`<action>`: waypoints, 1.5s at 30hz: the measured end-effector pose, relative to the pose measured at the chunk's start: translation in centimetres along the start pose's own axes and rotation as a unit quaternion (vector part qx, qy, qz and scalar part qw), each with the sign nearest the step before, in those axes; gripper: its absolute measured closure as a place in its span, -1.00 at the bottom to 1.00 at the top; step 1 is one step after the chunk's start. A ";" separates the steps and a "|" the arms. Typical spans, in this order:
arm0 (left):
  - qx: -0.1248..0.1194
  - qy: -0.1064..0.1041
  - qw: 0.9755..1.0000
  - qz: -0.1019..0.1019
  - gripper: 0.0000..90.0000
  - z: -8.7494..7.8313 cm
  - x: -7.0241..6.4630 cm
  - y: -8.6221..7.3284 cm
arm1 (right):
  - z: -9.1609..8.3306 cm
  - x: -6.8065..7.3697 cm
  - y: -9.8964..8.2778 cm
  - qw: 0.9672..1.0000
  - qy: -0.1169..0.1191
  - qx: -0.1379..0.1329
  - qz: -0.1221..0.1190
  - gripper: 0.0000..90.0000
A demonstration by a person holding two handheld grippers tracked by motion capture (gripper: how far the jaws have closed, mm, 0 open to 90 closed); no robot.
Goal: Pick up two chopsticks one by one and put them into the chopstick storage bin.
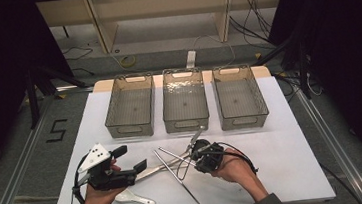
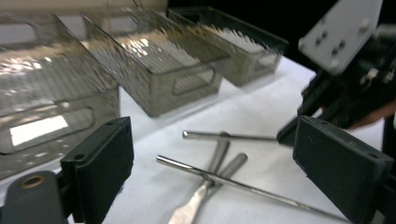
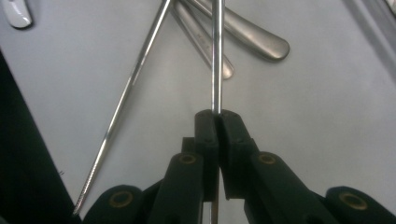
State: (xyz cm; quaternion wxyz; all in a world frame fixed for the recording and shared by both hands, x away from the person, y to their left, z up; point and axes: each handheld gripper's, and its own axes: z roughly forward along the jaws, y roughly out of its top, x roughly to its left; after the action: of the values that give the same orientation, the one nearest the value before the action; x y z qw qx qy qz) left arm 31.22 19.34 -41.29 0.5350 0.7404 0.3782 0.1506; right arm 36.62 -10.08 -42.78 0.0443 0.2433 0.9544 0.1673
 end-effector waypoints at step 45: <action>0.252 -0.109 0.929 0.248 0.40 6.9 -5.8 0.5 | -2.4 4.3 0.5 0.986 0.027 0.002 -0.166 0.94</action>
State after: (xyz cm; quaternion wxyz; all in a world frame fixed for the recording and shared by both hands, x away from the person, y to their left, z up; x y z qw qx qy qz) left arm 31.90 10.41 -42.39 0.3139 0.9330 0.1470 0.0964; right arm 32.66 -8.34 -40.43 0.0453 0.0768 0.9827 0.1621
